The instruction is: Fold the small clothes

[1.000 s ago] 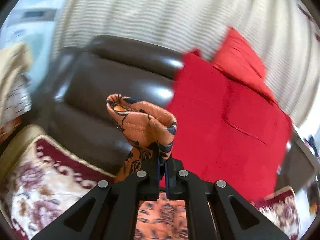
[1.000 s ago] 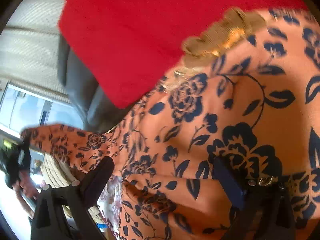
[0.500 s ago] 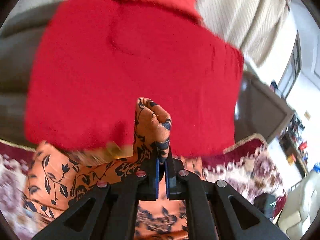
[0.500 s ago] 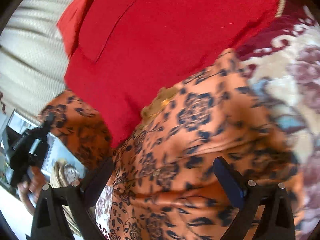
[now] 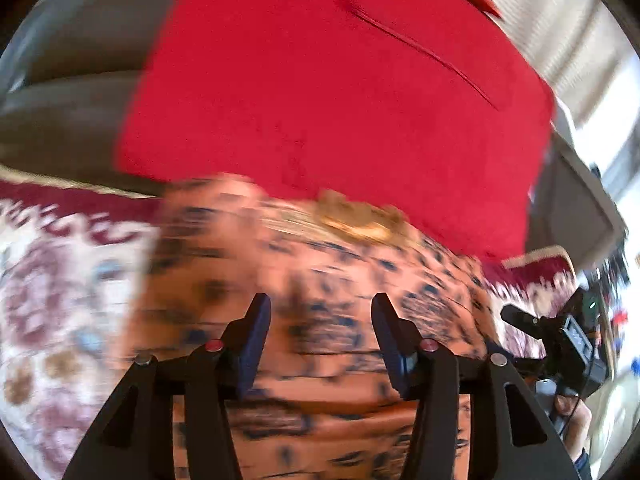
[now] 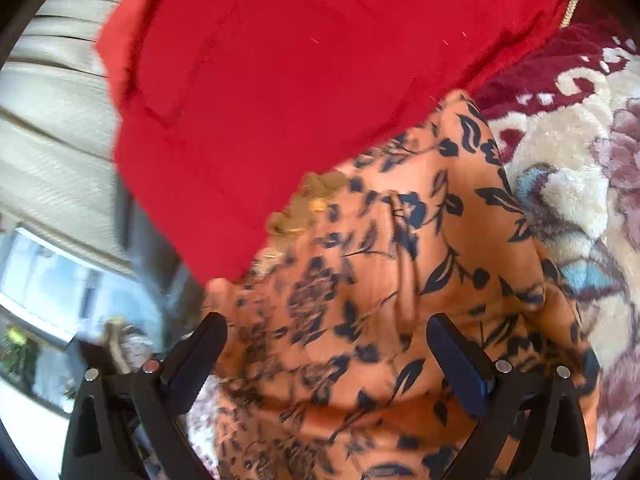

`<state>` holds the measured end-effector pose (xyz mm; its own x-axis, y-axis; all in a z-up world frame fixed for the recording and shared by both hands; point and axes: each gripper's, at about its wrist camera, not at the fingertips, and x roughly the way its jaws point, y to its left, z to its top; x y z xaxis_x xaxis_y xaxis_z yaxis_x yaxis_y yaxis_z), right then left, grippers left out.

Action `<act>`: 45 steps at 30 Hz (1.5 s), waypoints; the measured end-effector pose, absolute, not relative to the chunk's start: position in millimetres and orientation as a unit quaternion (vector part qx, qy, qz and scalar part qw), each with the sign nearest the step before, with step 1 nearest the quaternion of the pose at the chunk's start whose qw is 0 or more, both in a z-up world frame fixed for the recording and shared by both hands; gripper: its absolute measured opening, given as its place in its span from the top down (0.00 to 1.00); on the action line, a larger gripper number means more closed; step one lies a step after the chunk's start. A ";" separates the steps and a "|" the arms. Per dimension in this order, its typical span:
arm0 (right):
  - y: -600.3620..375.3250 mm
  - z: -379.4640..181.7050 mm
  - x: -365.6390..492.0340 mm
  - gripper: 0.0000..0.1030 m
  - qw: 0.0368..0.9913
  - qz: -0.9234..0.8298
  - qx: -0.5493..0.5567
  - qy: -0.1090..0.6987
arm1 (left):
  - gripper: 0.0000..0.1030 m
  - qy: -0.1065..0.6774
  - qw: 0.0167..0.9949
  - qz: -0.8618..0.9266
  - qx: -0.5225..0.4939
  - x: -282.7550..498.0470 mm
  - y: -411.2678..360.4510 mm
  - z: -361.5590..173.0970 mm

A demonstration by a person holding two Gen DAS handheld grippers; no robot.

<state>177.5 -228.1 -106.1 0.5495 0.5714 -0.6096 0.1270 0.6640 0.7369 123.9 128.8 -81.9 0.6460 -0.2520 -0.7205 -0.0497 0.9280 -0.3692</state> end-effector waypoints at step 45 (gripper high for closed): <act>-159.2 -89.1 172.3 0.26 0.887 -0.001 0.033 0.462 | 0.47 0.438 0.892 0.042 -0.102 68.6 167.8 -108.1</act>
